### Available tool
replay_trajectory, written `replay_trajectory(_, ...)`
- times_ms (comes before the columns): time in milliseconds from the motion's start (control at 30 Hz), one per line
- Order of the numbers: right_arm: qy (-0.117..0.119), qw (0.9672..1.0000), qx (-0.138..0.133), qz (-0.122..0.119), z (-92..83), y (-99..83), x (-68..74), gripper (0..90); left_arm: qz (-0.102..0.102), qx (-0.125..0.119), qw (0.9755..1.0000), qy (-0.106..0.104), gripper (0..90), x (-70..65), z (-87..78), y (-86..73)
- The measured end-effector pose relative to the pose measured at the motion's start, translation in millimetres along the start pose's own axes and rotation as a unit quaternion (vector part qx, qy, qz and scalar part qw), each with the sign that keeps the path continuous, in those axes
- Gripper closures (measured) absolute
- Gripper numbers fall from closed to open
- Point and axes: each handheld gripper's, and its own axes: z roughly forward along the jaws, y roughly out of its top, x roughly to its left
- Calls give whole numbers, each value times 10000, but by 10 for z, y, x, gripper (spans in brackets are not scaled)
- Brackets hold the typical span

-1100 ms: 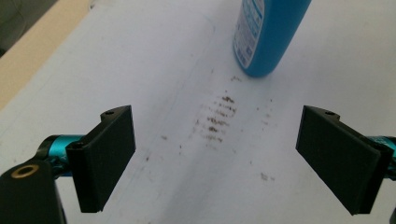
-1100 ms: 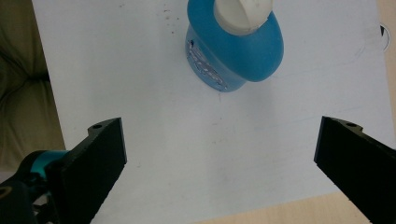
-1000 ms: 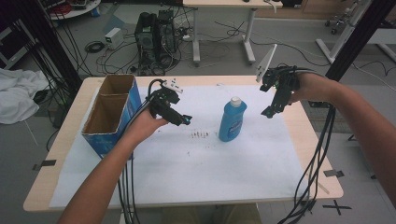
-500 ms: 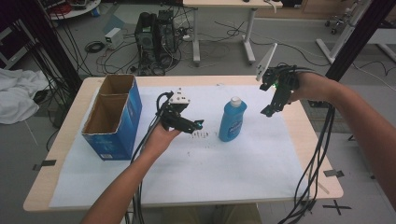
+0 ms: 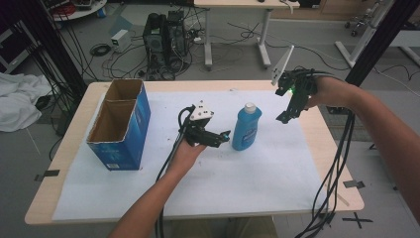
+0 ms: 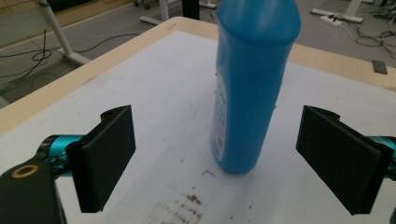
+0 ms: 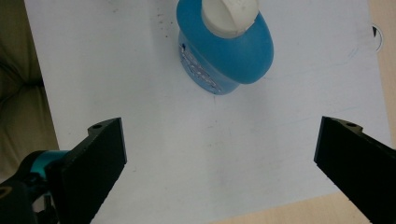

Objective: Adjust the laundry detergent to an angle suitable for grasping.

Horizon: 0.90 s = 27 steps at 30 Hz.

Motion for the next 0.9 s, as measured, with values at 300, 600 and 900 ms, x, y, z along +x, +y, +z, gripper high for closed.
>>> replay_trajectory(300,20,10000,8,37,8,12,-7,12,-203,-252,9994,111,118,-156,197,28)
replay_trajectory(600,13,10000,-16,25,5,7,-12,13,-395,-458,9981,87,118,-293,417,47)
replay_trajectory(900,35,10000,-27,-14,5,8,-21,13,-490,-477,9976,74,118,-314,591,49)
